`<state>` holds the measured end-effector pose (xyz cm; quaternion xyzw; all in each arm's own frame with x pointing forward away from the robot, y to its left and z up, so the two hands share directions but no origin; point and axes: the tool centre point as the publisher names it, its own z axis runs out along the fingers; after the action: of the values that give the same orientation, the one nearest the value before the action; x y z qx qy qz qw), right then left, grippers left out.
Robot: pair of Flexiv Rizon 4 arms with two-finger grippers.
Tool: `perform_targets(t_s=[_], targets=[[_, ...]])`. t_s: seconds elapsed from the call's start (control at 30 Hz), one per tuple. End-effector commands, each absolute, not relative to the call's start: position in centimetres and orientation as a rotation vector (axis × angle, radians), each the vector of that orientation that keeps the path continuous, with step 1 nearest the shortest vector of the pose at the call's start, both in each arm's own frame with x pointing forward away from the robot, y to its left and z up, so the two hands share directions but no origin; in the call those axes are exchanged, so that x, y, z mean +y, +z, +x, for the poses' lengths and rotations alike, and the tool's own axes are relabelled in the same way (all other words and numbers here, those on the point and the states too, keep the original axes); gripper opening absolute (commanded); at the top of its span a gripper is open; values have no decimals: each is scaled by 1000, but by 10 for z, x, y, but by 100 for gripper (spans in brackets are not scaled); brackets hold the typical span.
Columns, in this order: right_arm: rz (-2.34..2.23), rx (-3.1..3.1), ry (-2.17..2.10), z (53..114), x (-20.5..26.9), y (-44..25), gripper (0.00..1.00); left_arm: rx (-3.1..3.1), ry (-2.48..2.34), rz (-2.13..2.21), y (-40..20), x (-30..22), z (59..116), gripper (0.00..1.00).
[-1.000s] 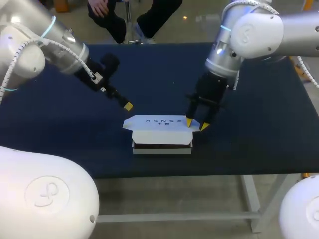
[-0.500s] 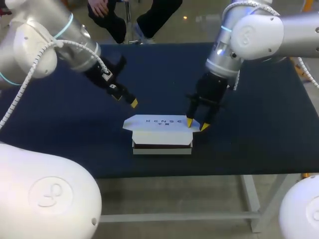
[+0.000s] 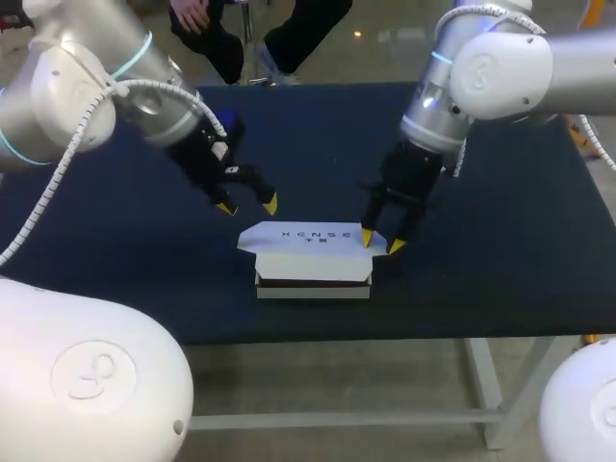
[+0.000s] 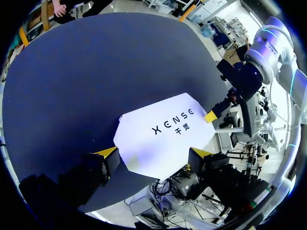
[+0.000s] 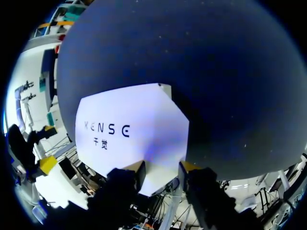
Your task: Assemble the packaging by folding the flat box into shape, placing the metal phone stand inside, and closing the box properly
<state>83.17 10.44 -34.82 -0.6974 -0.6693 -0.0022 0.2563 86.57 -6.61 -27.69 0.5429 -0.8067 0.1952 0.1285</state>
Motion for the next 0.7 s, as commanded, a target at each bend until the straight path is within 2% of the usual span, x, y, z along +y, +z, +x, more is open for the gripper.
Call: perform_targets(t_s=[0.03, 0.6, 0.7], targets=[[-1891, -1816, -4, 831, 104, -350, 49, -2121, 414, 1858, -279, -71, 875, 100], [-1902, -1822, -11, 832, 106, -347, 49, -2067, 310, 1772, -283, -78, 879, 100], [-1903, -1815, -11, 831, 105, -348, 49, -2045, 245, 1779, -287, -78, 876, 90]])
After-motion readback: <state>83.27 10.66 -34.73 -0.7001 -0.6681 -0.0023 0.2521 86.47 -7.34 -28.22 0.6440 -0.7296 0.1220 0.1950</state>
